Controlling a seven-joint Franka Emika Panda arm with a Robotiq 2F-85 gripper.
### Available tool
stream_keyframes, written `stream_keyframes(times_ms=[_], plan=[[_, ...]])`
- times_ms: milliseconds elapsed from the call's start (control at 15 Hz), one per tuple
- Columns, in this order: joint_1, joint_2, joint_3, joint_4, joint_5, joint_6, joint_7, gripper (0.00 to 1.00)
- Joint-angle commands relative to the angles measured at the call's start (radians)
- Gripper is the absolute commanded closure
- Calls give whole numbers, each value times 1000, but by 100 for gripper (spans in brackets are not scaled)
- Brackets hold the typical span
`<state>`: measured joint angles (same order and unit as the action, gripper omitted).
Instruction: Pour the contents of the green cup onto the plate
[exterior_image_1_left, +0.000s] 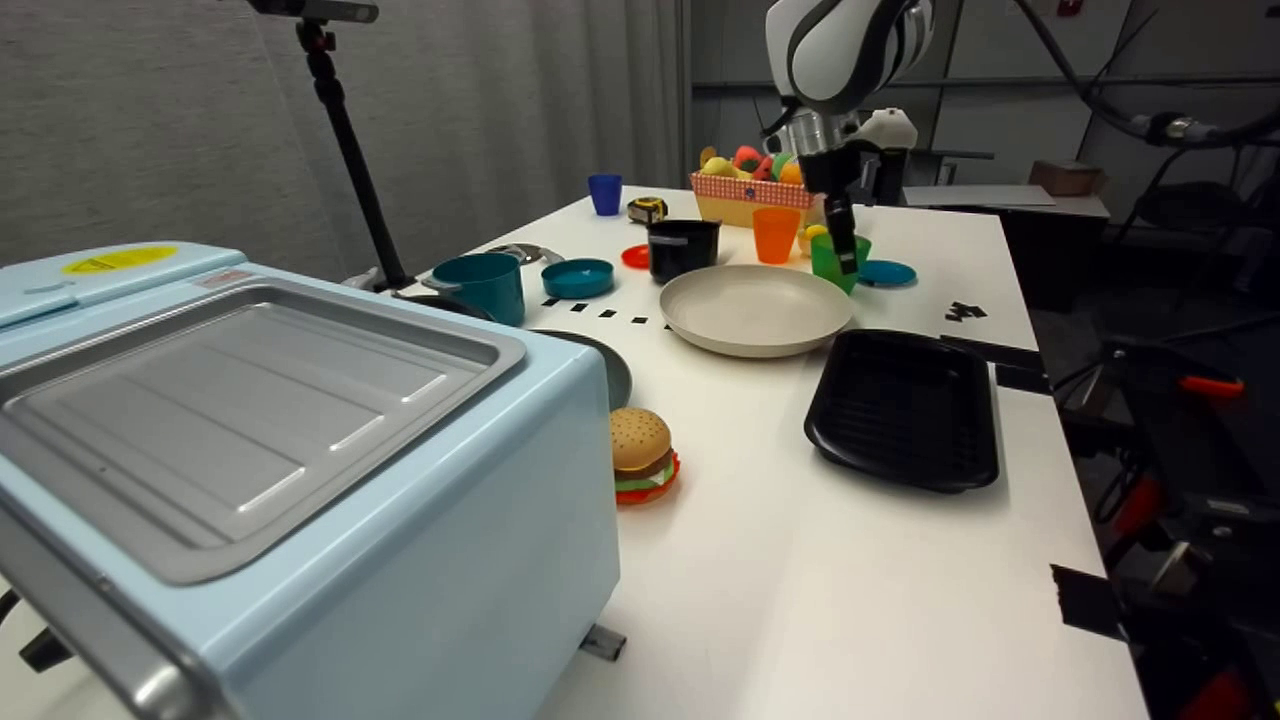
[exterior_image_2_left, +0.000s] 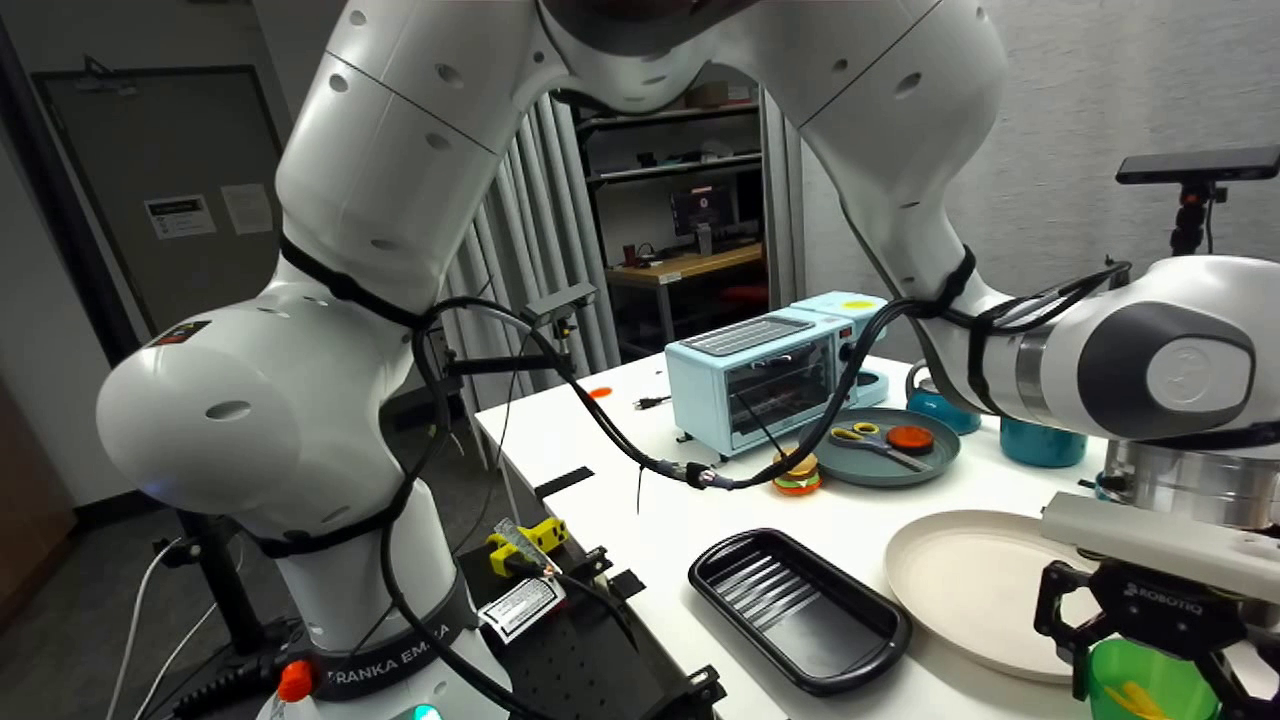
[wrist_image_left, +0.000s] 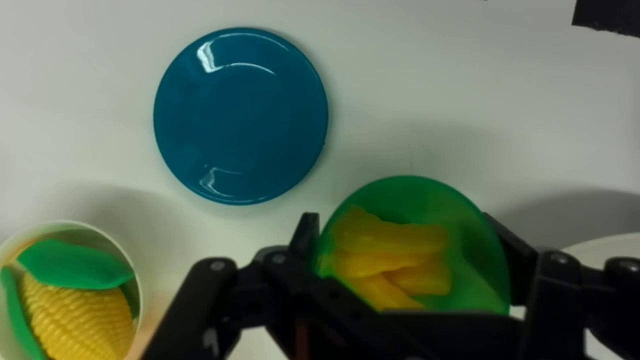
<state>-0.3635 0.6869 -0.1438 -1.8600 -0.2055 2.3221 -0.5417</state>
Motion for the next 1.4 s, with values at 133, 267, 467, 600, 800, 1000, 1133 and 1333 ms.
stream_keyframes(times_ms=[133, 267, 467, 600, 800, 1000, 1133, 1333], plan=[[-7, -26, -2, 12, -2, -17, 4, 48], [-6, -67, -1, -5, 6, -17, 14, 48], [-7, -144, 15, -35, 28, -7, 8, 48], [0, -187, 25, -50, 45, 1, 11, 48], [13, -246, 51, -85, 77, 14, 13, 48], [27, -295, 78, -134, 121, 43, 18, 48], [39, -320, 93, -170, 152, 74, 25, 48], [59, -342, 108, -221, 192, 143, 52, 48]])
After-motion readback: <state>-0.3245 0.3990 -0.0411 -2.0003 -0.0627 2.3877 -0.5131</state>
